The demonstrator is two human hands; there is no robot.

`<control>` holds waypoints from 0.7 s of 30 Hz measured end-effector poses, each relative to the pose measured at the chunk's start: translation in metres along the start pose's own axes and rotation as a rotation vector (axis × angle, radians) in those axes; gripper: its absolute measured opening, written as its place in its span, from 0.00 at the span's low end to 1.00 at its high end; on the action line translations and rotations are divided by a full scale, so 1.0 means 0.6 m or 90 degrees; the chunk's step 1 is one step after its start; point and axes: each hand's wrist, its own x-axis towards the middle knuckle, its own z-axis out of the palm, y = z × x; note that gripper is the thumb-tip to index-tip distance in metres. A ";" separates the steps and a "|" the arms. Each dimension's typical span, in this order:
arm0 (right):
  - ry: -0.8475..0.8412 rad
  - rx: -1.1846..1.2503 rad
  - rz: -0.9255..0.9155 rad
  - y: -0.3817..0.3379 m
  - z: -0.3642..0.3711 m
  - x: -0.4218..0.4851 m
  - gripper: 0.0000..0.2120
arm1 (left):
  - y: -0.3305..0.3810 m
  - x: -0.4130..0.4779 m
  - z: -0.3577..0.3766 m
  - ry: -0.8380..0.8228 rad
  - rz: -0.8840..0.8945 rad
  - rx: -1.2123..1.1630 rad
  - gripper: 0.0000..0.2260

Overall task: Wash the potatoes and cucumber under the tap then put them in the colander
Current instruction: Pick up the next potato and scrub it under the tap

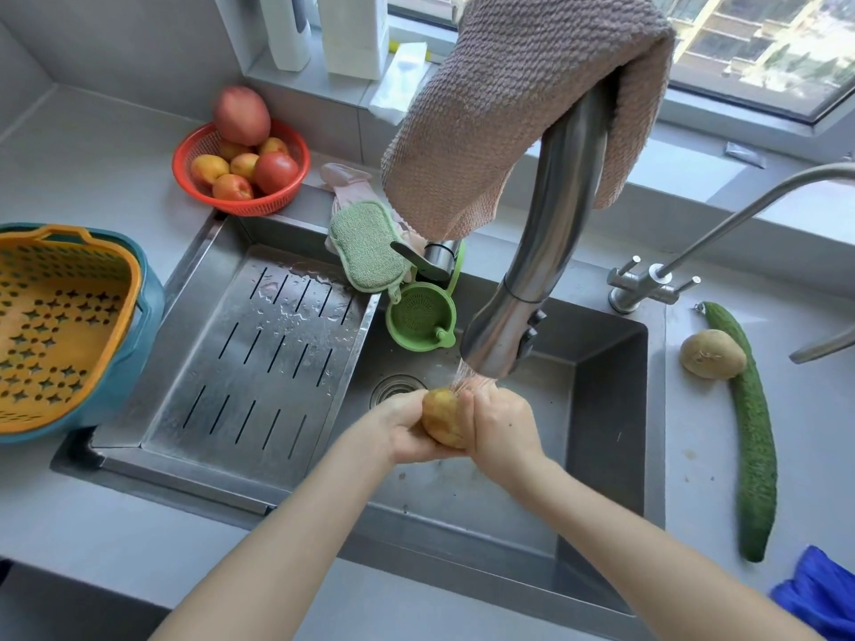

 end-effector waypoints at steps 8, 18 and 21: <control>-0.108 0.132 0.093 0.032 0.005 0.015 0.22 | 0.007 -0.022 0.020 0.057 0.036 0.188 0.12; -0.178 0.581 0.330 -0.025 -0.030 -0.015 0.07 | 0.003 -0.024 0.030 0.089 -0.019 0.101 0.15; -0.094 0.635 0.381 -0.034 -0.022 -0.009 0.04 | -0.001 -0.032 0.041 0.137 0.050 0.116 0.12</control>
